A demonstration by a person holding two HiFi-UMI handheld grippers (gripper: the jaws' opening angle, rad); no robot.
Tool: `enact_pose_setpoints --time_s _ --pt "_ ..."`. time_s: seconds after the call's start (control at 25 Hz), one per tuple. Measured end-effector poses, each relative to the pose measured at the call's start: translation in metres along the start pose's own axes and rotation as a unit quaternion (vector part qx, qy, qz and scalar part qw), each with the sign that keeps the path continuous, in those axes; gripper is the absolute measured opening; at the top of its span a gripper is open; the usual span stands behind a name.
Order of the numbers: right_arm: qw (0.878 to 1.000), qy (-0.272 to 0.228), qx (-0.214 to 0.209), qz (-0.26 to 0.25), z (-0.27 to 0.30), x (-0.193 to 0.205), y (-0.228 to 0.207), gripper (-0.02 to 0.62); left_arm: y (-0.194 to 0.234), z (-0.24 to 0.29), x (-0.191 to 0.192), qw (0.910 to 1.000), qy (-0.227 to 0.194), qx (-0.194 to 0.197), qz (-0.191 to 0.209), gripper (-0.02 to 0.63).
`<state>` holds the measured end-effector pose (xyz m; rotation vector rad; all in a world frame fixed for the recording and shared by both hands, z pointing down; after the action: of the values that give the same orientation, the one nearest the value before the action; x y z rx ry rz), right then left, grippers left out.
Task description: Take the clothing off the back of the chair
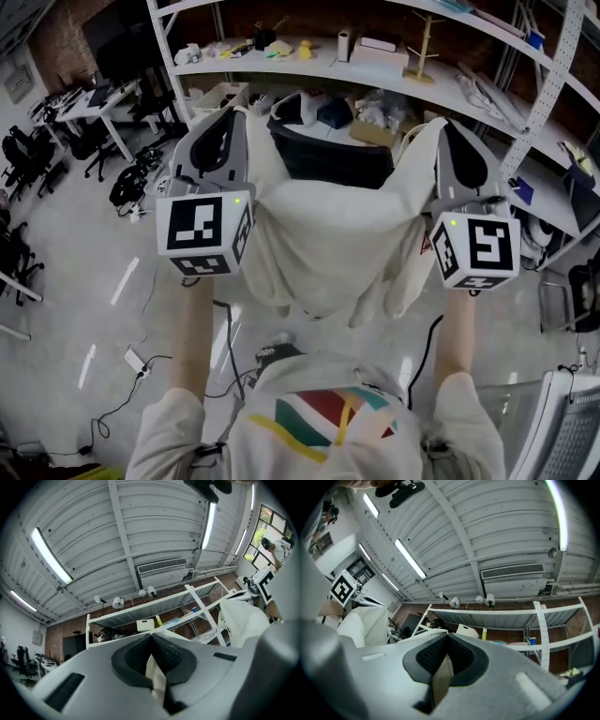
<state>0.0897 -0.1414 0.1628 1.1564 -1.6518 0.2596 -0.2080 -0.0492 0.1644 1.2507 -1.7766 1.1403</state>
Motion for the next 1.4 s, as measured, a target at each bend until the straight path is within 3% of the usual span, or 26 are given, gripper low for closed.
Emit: enact_pose_setpoints --time_s 0.28,0.44,0.64,1.0,1.4 --pt "0.996 0.068 -0.010 0.048 -0.023 0.079 0.028 0.005 -0.021 -0.034 0.081 0.9971 0.068 -0.012 -0.032 0.012" --pt "0.994 0.097 -0.010 0.056 -0.038 0.110 0.042 0.005 -0.031 -0.050 0.114 0.9950 0.096 -0.017 -0.020 0.012" --pt "0.986 0.148 -0.005 0.077 -0.059 0.143 0.054 0.005 -0.039 -0.067 0.146 0.9882 0.142 -0.023 -0.051 0.012" --pt "0.971 0.212 -0.012 0.107 -0.085 0.181 0.073 0.006 -0.049 -0.089 0.182 0.9789 0.187 -0.034 -0.075 0.012" --pt "0.963 0.246 -0.020 0.113 -0.097 0.199 0.081 0.005 -0.053 -0.103 0.197 0.9737 0.208 -0.051 -0.079 0.012"
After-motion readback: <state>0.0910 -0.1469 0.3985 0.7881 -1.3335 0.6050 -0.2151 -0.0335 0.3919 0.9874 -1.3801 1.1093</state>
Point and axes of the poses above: the fingertips, and each gripper's own axes: z forward along the fingers, y to its left, x out of its underside, the point moved 9 cm from there along -z, backward along the fingers, and after that the axes turned 4 degrees about -y, right-handed, at the moved point
